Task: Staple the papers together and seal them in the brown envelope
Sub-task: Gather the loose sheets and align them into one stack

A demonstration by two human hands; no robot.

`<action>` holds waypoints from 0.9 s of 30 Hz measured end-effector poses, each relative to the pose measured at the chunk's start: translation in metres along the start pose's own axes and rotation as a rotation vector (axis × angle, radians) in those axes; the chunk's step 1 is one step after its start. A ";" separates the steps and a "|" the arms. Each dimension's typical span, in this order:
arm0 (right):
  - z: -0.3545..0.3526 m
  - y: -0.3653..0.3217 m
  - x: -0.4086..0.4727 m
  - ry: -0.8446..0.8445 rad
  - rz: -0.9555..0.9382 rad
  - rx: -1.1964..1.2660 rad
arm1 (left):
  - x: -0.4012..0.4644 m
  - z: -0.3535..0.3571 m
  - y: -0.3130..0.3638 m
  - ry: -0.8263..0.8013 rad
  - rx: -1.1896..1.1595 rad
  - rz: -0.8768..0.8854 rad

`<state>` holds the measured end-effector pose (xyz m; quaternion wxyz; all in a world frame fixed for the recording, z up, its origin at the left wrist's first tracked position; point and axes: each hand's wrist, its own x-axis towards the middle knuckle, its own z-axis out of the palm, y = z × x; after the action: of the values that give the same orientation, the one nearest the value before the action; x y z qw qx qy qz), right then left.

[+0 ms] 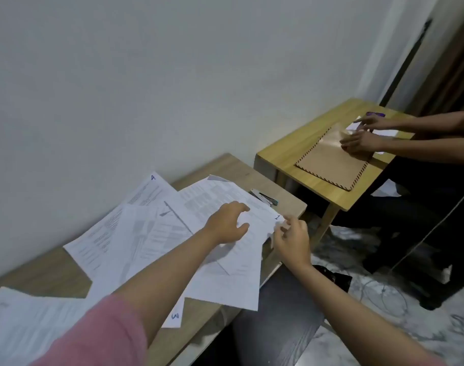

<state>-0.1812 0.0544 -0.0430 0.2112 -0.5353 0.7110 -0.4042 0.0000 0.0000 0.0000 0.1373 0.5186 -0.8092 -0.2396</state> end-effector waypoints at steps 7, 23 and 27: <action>0.007 0.018 0.045 -0.095 0.080 0.063 | 0.058 0.018 -0.004 -0.025 -0.075 -0.056; -0.010 0.007 0.078 -0.108 -0.090 0.262 | 0.092 -0.005 0.009 0.028 -0.103 0.012; -0.013 -0.010 0.082 -0.068 -0.107 0.333 | 0.080 -0.029 0.019 0.065 -0.110 0.018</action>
<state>-0.2126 -0.0189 -0.0168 0.2989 -0.5436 0.5971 -0.5085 -0.0354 -0.0728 0.0323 0.1941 0.5105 -0.7945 -0.2655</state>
